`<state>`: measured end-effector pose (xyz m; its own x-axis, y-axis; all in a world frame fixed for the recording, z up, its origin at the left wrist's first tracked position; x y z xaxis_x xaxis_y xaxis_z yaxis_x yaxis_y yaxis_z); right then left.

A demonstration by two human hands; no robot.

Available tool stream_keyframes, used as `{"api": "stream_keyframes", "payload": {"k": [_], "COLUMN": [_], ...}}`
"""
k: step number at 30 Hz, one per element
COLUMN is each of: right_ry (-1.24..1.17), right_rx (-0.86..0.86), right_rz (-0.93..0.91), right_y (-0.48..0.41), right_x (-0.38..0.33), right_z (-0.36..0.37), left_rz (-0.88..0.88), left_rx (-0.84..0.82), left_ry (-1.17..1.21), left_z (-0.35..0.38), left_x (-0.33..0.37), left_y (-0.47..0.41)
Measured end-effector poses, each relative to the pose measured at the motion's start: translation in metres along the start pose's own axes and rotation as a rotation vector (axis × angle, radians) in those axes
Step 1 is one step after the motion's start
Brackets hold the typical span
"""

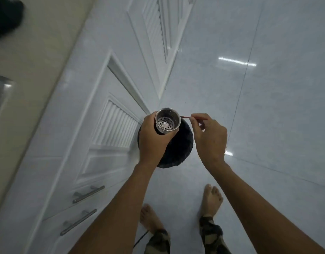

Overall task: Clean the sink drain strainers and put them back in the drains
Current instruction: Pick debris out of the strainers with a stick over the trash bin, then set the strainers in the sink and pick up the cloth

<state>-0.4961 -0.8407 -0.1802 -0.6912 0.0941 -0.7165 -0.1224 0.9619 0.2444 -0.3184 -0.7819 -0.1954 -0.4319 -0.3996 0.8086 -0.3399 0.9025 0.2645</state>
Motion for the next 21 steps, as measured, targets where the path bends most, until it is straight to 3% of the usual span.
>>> {"api": "stream_keyframes", "payload": {"k": [7,11,16,21], "right_ry": [0.015,0.005,0.018,0.023], "right_rx": [0.113,0.152,0.116,0.049], "right_rz": [-0.193,-0.303,-0.404,-0.48], "right_y": [0.028,0.049,0.077,0.113], "right_x": [-0.15,-0.225,-0.303,-0.365], "right_z": [-0.121,-0.158,-0.158,-0.118], "left_rz": [0.087,0.14,0.16,0.11], "left_rx": [0.16,0.244,0.318,0.408], "left_ry": [0.119,0.192,0.24,0.243], "left_z": [-0.096,-0.151,-0.223,-0.3], "left_x": [0.15,0.202,0.222,0.192], "left_y": [0.028,0.048,0.074,0.107]}}
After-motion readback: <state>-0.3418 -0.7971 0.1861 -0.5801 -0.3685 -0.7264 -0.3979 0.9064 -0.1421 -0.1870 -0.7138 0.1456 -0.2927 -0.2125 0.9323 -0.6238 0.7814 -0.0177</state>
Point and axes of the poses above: each hand's wrist, its own y-axis away from the middle knuckle, its own z-axis out of the palm, x = y × z, the point moved 5 cm from there along -y, towards the middle knuckle, and after that the axes turned 12 degrees about -x, right-handed, at the moved point
